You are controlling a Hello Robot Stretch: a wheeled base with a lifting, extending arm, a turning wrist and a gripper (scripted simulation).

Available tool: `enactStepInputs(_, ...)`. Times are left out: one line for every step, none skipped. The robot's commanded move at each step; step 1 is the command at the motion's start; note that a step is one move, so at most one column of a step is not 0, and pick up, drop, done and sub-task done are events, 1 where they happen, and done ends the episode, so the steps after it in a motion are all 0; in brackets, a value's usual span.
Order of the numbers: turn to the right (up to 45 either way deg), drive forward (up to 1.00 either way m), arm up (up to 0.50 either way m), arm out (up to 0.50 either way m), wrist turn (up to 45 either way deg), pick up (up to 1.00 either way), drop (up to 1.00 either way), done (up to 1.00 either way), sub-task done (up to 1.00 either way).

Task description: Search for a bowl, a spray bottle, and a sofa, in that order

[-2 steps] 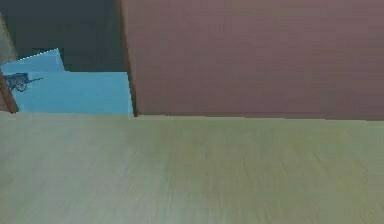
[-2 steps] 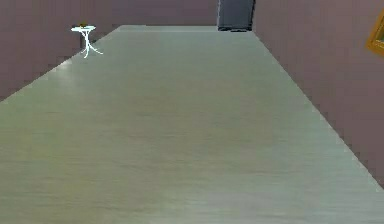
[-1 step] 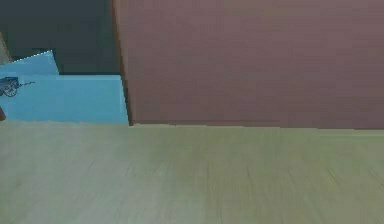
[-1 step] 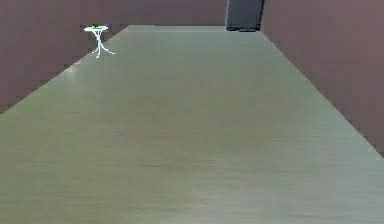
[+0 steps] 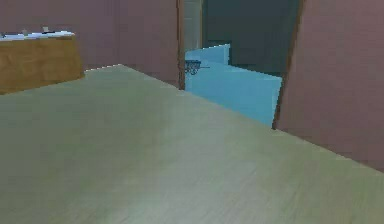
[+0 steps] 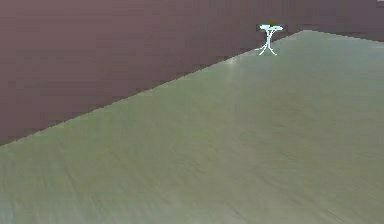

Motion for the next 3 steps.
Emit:
enactStepInputs(-42.0, 0.0, 0.0, 0.0, 0.0, 0.0, 0.0, 0.0, 0.0)
enactStepInputs(0.0, 1.0, 0.0, 0.0, 0.0, 0.0, 0.0, 0.0, 0.0)
enactStepInputs(0.0, 1.0, 0.0, 0.0, 0.0, 0.0, 0.0, 0.0, 0.0)
